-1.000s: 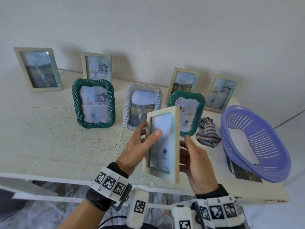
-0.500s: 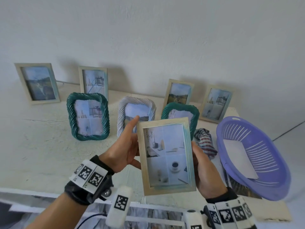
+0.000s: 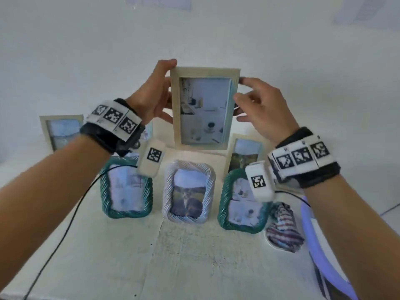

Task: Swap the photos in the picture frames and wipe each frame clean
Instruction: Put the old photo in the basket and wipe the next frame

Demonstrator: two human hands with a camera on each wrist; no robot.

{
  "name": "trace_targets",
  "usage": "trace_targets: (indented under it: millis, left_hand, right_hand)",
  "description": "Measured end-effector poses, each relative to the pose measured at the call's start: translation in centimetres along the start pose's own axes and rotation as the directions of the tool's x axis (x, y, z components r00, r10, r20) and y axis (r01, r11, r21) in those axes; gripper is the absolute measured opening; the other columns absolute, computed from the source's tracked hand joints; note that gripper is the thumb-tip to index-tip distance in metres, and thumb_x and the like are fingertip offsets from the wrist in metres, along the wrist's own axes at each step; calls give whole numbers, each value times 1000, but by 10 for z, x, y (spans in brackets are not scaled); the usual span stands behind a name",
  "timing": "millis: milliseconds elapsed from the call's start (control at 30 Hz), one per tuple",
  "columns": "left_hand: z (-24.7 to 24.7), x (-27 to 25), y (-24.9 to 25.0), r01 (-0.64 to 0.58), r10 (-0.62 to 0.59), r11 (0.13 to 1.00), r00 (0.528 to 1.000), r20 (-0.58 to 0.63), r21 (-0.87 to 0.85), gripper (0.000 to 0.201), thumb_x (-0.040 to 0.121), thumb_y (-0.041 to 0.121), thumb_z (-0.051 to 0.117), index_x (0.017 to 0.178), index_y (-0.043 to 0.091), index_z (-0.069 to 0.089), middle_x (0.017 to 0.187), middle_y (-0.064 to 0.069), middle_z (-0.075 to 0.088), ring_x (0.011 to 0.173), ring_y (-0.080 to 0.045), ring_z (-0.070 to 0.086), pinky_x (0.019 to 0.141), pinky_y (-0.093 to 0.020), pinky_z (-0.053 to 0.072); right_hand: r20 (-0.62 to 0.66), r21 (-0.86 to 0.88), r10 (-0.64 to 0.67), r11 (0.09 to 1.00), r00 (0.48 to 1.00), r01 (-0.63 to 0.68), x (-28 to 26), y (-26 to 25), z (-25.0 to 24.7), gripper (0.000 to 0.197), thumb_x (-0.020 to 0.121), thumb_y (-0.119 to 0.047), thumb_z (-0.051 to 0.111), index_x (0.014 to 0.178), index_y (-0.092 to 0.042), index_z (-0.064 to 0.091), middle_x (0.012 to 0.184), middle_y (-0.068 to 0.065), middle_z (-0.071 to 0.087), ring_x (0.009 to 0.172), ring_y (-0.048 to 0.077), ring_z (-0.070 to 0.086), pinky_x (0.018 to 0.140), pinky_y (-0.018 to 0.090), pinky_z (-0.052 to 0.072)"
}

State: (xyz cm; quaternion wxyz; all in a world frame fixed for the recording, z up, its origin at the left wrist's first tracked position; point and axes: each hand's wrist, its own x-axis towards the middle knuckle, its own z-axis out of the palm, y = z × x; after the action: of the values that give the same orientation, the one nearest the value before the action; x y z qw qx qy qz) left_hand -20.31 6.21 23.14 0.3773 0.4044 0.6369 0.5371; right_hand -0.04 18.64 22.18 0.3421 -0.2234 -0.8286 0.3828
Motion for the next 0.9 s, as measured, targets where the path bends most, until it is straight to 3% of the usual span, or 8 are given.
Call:
trace_targets:
  millis: [100,200,367,433,533,700,800,900]
  left_hand:
    - [-22,42,-7,64,-64,998,998,10,1,55,96,54,20,97,17,60,70,-4,67,71,-25,66,70,-41,53]
    - [-35,81,-28,159,-160,987,987,22,17,45,96,47,23,81,16,54,60,-2,64,65,-27,63,77,-43,51]
    - [-45,135,-77,303,-313,948,944,106,96,45,90,45,23,94,10,51,88,-14,67,78,-32,64,73,-40,54]
    - [-45,150,-96,344,-358,932,923,139,112,45,90,44,24,91,9,52,91,-16,66,79,-33,64,74,-42,55]
    - [-45,166,-118,390,-412,909,894,179,145,45,91,42,23,82,11,54,86,-16,64,78,-33,63,79,-44,54]
    - [-48,184,-152,472,-502,864,836,223,173,47,90,43,23,89,9,55,93,-17,62,80,-32,61,78,-42,54]
    - [-47,188,-168,498,-531,847,812,242,187,47,91,43,22,91,10,55,94,-16,62,80,-31,61,75,-38,51]
    - [-46,191,-176,509,-542,840,801,254,190,47,91,44,21,90,12,56,87,-13,64,77,-29,62,75,-38,51]
  right_hand:
    - [123,-78,107,992,987,-97,43,8,12,49,96,-24,50,143,-26,38,96,14,69,83,21,70,77,37,59]
    - [178,-111,244,968,953,-227,77,27,29,47,98,-25,48,143,-16,39,105,17,67,87,26,70,82,39,58]
    - [253,-215,435,896,864,-388,110,68,60,50,98,-23,47,143,-4,36,111,19,63,90,28,70,86,40,56]
    - [273,-233,509,858,816,-458,118,84,69,48,98,-21,47,141,-2,38,112,22,63,91,30,69,88,41,55]
    - [308,-293,585,808,750,-511,125,104,79,38,98,-19,46,131,-1,47,106,18,64,92,29,69,88,40,55]
    - [345,-348,652,757,675,-553,129,128,95,22,98,-18,45,110,-3,55,98,14,64,91,29,69,87,39,56]
    - [376,-366,688,725,621,-583,129,139,103,16,96,-15,46,86,-6,55,82,10,62,70,23,65,73,34,55]
    - [405,-346,717,694,567,-631,129,142,106,22,90,-6,43,69,-13,41,69,9,41,59,17,41,60,27,35]
